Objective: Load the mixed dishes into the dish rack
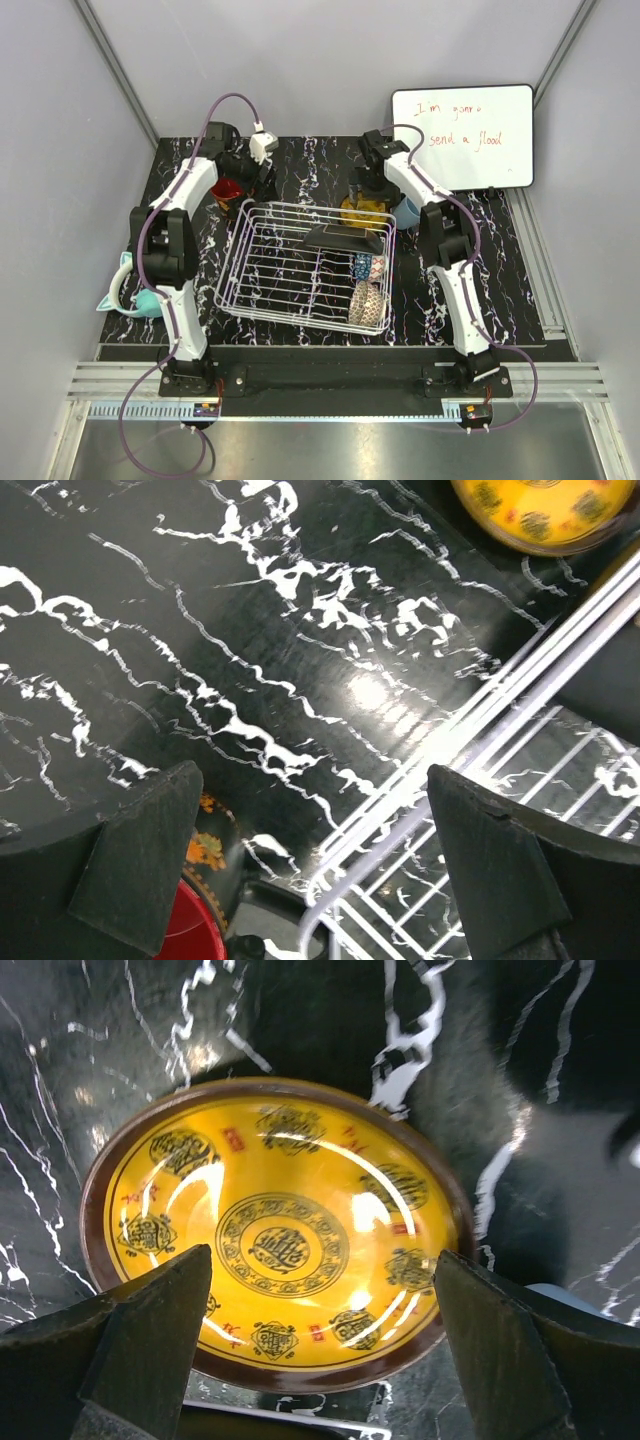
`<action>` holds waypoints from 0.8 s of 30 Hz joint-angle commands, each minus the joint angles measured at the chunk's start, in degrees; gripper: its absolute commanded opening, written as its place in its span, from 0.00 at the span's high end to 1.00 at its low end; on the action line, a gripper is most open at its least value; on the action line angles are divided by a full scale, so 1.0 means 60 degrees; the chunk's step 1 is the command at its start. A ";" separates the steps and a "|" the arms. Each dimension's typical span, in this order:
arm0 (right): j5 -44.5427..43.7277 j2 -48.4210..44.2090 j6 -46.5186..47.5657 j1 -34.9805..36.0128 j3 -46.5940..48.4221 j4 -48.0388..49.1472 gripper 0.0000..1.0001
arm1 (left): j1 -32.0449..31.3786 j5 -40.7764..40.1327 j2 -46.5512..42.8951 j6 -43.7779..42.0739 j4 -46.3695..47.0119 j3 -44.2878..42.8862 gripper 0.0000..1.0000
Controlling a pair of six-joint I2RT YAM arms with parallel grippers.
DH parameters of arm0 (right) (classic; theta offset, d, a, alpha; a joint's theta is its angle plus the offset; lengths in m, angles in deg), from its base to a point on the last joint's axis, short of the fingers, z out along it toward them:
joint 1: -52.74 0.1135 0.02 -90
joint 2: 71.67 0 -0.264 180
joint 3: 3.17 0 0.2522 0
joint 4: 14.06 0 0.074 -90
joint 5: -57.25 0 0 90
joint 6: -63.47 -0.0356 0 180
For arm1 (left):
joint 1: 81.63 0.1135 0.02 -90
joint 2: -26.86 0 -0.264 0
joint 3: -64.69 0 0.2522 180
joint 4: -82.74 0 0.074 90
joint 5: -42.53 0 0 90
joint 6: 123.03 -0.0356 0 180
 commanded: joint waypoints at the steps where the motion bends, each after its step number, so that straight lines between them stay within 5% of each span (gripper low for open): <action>1: -0.0046 -0.0646 0.0133 -0.0249 0.0529 -0.0020 0.00 | 0.0012 -0.0302 -0.0661 -0.0341 0.0056 0.0485 0.01; 11: 0.0628 -0.0163 0.0074 -0.0528 0.1232 -0.0063 0.00 | 0.0012 -0.0347 -0.0910 -0.0502 -0.0105 0.0925 0.01; 24: 0.0350 -0.0455 0.0309 -0.0572 -0.0084 0.0010 0.00 | 0.0012 -0.0200 -0.1057 -0.0532 -0.0105 0.0999 0.01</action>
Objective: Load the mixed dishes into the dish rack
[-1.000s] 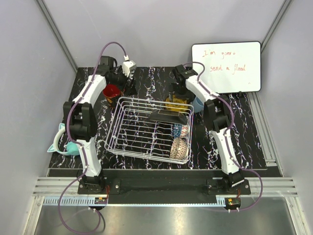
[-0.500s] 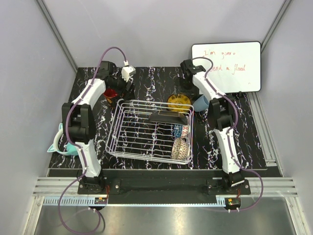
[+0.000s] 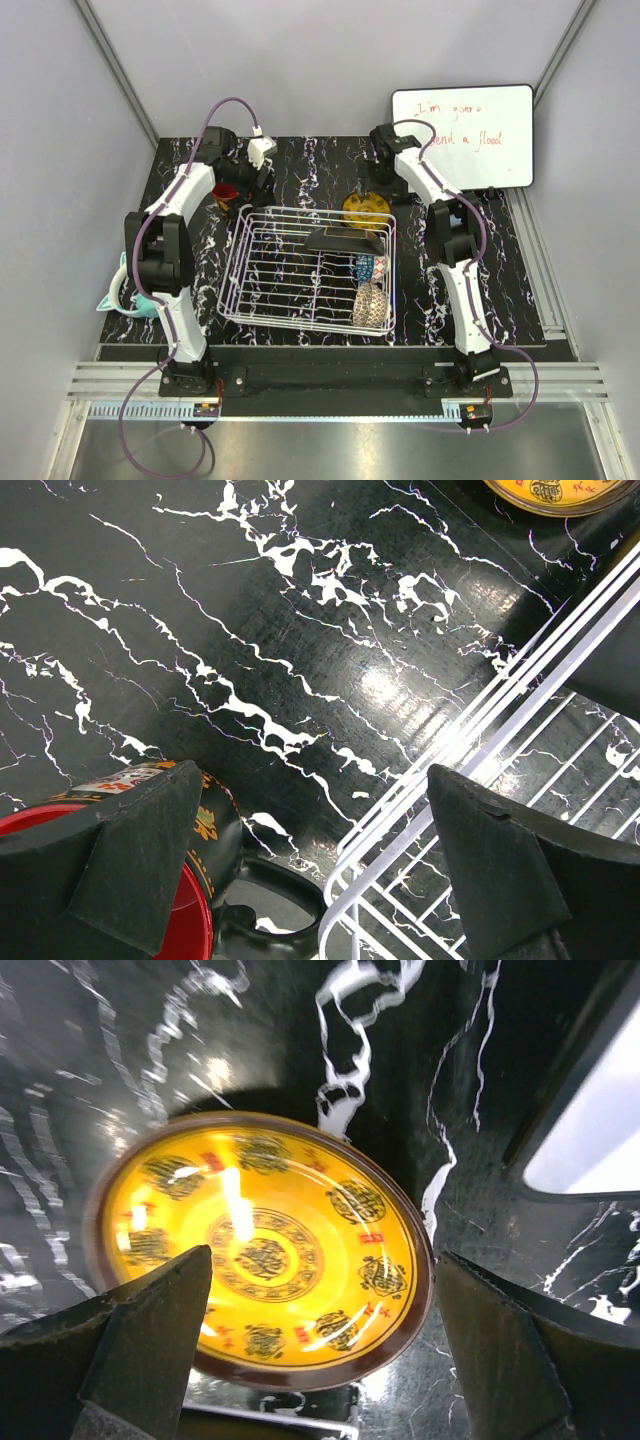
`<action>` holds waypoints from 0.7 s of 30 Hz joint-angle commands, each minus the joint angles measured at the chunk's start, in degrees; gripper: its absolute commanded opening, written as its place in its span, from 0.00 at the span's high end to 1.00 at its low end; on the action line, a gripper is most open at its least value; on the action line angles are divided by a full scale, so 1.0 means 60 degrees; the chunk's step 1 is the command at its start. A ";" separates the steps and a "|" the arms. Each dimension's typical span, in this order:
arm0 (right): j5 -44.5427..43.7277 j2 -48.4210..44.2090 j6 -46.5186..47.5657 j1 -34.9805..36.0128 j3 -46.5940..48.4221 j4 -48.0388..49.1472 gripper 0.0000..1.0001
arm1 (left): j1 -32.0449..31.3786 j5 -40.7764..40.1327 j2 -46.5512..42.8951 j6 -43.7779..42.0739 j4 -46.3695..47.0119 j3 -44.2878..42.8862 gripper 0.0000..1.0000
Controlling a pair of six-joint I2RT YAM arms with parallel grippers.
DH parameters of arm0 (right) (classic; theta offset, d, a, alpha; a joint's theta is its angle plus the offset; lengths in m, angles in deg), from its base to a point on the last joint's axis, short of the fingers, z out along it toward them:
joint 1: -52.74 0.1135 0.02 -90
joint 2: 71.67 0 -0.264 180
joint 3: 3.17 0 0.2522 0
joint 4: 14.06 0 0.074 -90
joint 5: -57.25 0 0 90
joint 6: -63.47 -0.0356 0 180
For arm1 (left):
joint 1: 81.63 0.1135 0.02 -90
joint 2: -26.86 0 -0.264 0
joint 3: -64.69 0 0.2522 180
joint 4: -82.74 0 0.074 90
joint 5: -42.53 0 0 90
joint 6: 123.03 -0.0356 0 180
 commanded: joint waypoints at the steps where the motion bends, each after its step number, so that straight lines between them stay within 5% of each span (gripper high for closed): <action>1: -0.0084 -0.0506 0.0192 -0.0033 -0.0647 0.0061 0.00 | 0.0001 0.0044 -0.0365 -0.0236 -0.0495 -0.0018 0.01; 11: 0.1319 -0.1458 -0.0232 -0.0472 -0.3019 0.1349 0.02 | 0.0015 0.0030 -0.0438 -0.0251 -0.0525 -0.0003 0.01; 21: 0.2816 -0.1957 -0.1082 -0.0531 -0.4879 0.2800 0.43 | 0.0030 -0.0117 -0.0423 -0.0338 -0.0598 -0.0355 0.01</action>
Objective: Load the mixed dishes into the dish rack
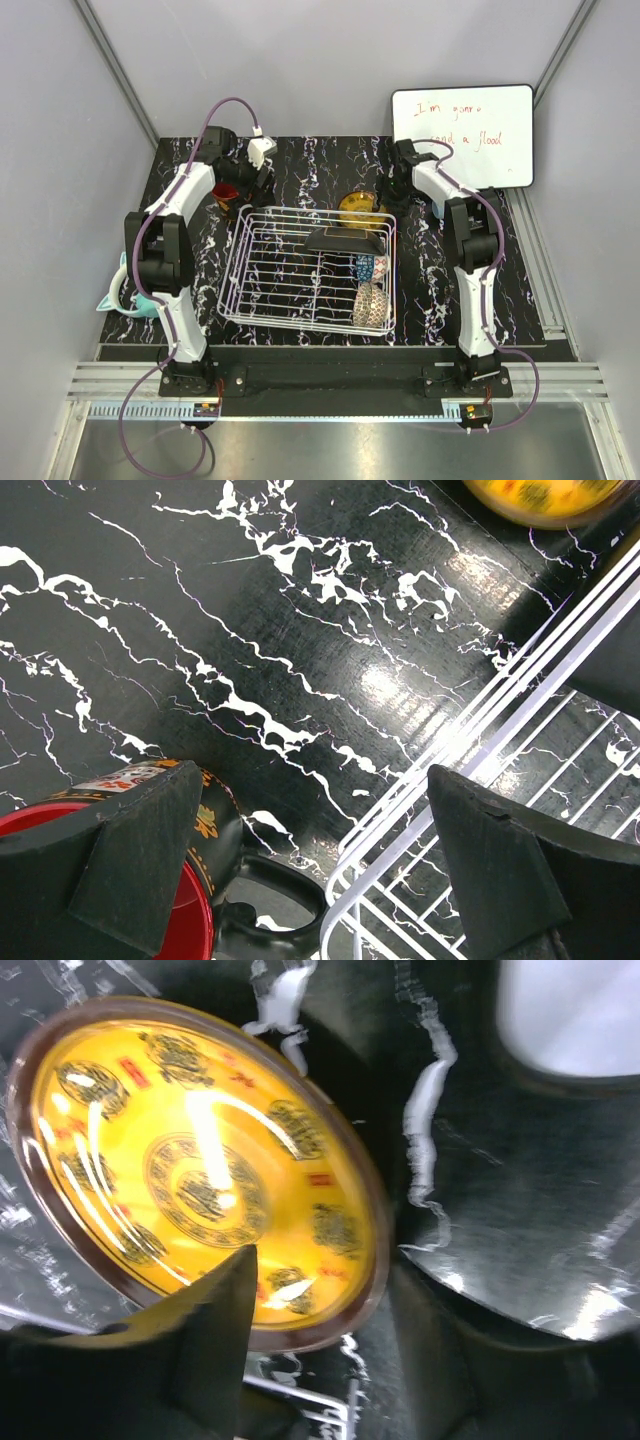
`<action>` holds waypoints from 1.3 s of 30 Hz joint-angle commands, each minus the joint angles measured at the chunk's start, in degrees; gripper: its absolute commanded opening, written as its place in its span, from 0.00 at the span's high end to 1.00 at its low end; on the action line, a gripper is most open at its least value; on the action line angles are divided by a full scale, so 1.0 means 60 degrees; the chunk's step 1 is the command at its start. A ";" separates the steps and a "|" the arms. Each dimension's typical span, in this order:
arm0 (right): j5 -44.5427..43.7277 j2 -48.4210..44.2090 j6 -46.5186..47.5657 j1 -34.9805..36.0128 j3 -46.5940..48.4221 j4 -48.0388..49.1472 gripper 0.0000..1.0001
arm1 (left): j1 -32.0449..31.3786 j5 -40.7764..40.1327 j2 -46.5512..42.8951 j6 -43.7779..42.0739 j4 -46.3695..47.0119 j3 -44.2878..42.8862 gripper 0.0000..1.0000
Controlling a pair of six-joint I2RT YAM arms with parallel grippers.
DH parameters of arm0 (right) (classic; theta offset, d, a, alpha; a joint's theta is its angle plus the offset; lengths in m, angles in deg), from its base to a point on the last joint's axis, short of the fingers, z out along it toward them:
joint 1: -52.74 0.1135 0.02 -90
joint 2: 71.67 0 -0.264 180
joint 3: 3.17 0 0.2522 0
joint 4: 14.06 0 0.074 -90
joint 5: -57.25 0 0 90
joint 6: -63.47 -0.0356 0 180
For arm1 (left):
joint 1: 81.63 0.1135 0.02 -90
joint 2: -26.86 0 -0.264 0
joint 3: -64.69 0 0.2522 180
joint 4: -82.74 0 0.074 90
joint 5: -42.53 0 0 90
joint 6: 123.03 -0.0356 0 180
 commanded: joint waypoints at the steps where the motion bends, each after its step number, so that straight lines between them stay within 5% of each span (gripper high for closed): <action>1: 0.1021 -0.0157 -0.0554 0.0114 -0.0775 0.0694 0.47 | 0.0030 -0.0099 -0.0438 -0.0313 -0.0529 -0.0319 0.01; 8: 0.1225 -0.0347 -0.0964 0.0041 -0.1903 0.1572 0.60 | 0.0030 -0.0113 -0.0643 -0.0357 -0.0572 -0.0040 0.01; 11: 0.1430 -0.0392 -0.1169 -0.0003 -0.2343 0.1997 0.76 | 0.0030 -0.0157 -0.0731 -0.0401 -0.0558 0.0033 0.01; 12: 0.1504 -0.0377 -0.1199 -0.0018 -0.2474 0.2071 0.94 | 0.0030 -0.0157 -0.0774 -0.0401 -0.0558 0.0062 0.01; 13: 0.1562 -0.0377 -0.1272 -0.0033 -0.2548 0.2130 1.00 | 0.0030 -0.0186 -0.0804 -0.0401 -0.0558 0.0048 0.01; 22: 0.1608 -0.1372 -0.1112 -0.0164 -0.2711 0.2731 1.00 | 0.0030 -0.0421 -0.1126 -0.0402 -0.0558 0.0355 0.01; 39: 0.1154 -0.3230 0.0000 -0.0150 0.0001 0.2716 1.00 | 0.0894 0.0530 -0.1799 0.1868 -0.0836 -0.0686 0.01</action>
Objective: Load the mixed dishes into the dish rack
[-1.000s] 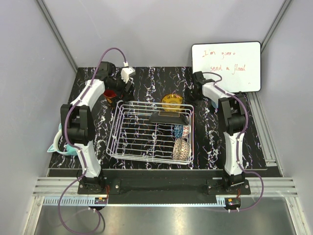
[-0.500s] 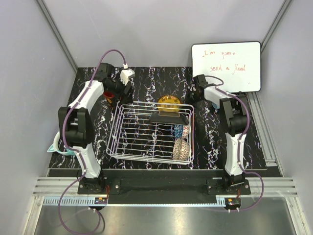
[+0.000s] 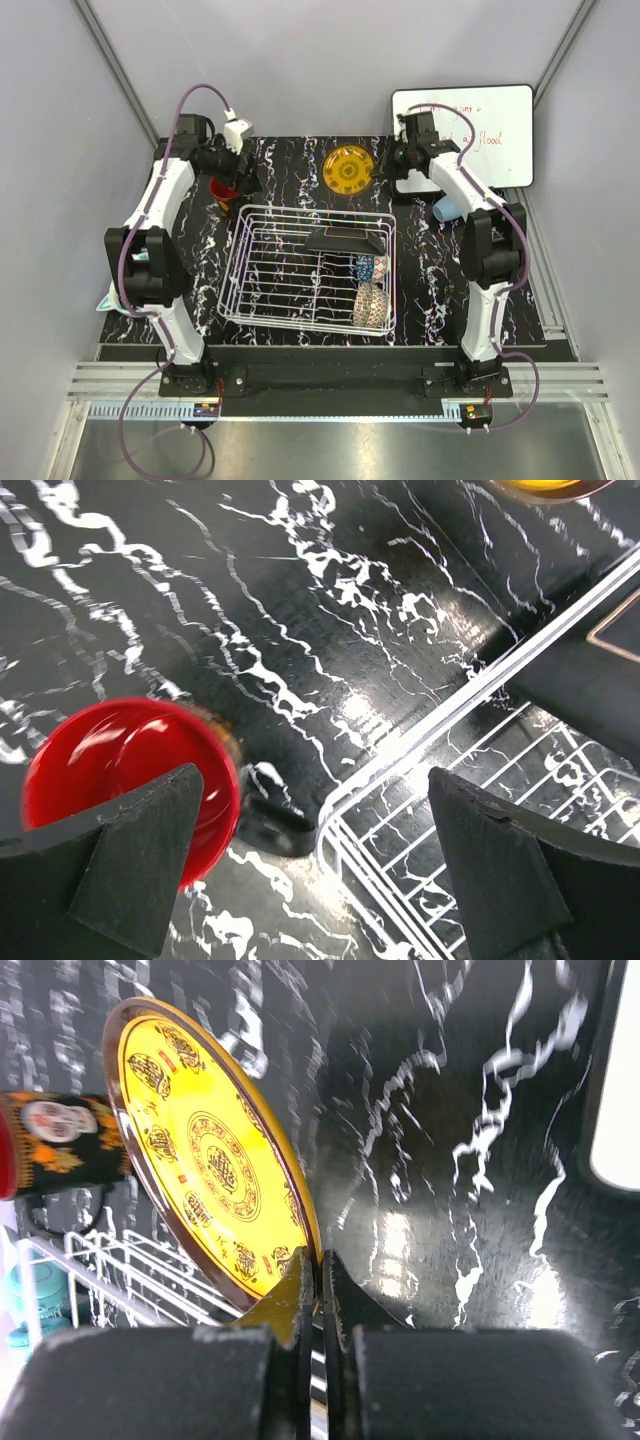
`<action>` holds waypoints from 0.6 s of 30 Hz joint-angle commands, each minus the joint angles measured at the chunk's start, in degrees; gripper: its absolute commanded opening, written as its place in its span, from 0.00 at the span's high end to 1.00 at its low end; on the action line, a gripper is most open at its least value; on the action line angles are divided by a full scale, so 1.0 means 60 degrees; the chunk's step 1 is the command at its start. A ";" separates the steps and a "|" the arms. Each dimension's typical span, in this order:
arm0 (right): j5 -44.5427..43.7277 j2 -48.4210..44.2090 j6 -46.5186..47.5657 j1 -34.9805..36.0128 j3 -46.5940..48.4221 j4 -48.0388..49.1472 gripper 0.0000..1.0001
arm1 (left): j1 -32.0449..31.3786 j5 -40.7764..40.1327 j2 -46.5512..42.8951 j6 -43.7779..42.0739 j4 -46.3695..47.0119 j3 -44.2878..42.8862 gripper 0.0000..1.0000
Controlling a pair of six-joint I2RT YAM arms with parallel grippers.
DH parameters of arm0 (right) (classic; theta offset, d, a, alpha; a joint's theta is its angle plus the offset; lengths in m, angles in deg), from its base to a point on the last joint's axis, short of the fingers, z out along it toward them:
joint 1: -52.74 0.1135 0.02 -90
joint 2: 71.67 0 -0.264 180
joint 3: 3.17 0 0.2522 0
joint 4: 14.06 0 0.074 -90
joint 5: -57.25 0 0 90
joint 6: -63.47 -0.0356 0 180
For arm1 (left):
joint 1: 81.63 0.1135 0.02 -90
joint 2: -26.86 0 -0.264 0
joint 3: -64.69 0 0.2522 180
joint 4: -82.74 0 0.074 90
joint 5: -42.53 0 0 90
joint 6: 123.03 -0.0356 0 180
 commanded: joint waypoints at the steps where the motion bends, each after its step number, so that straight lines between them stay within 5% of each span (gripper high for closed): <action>1: -0.0522 -0.1382 0.0767 0.0047 0.0314 0.0250 1.00 | 0.0278 0.0560 -0.0886 0.0746 0.0096 -0.0095 0.01; 18: -0.2794 -0.8266 0.3286 0.2287 -0.3773 0.0353 1.00 | 0.0996 0.1029 -0.2805 0.1334 0.0038 0.1604 0.01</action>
